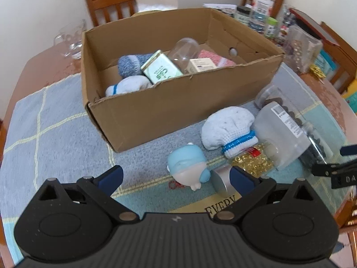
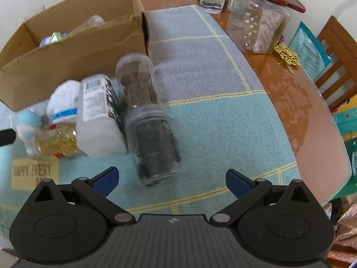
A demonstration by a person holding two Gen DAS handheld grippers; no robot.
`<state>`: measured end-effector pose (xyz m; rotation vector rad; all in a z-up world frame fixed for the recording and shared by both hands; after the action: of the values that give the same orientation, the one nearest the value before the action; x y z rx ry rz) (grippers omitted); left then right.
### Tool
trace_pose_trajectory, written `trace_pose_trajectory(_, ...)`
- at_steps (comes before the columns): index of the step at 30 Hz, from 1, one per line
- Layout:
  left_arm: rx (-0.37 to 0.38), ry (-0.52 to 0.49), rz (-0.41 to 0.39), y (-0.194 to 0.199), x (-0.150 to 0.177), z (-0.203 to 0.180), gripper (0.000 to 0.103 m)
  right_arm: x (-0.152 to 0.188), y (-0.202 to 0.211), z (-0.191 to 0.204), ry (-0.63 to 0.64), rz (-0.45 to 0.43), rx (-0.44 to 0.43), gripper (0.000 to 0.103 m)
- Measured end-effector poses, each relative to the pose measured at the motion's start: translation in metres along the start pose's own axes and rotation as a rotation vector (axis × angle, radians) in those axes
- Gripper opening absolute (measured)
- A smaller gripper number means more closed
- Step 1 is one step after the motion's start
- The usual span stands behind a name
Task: Organize objects
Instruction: 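Move the left tool toward the blue-white doll while the right tool approaches the dark-filled clear jar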
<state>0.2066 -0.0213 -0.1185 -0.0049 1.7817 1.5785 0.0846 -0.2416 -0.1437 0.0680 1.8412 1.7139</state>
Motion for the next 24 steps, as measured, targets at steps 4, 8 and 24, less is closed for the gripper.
trace_pose_trajectory(4,-0.029,0.058,0.002,-0.002,-0.001,-0.008,0.101,-0.002,-0.007,-0.014,0.016,0.023,-0.036,0.103)
trace_pose_trajectory(8,-0.061,0.097,0.014,-0.004,-0.001,-0.018,0.101,-0.002,-0.014,-0.031,0.031,0.046,-0.084,0.103)
trace_pose_trajectory(24,-0.183,0.155,0.05,-0.007,-0.002,-0.018,0.101,-0.029,-0.038,-0.076,0.106,0.063,-0.119,0.103)
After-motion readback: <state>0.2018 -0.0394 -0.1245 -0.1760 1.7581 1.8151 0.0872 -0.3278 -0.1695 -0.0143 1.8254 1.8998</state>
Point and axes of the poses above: each gripper's, at about its wrist camera, not at the fingertips, and y roughly against the way its jaws point, z to its left, x to its underside, the point moved 5 cm from there along -y, roughly the way its jaws point, and after that the axes turned 5 degrees about -y, right-handed, at the moved point
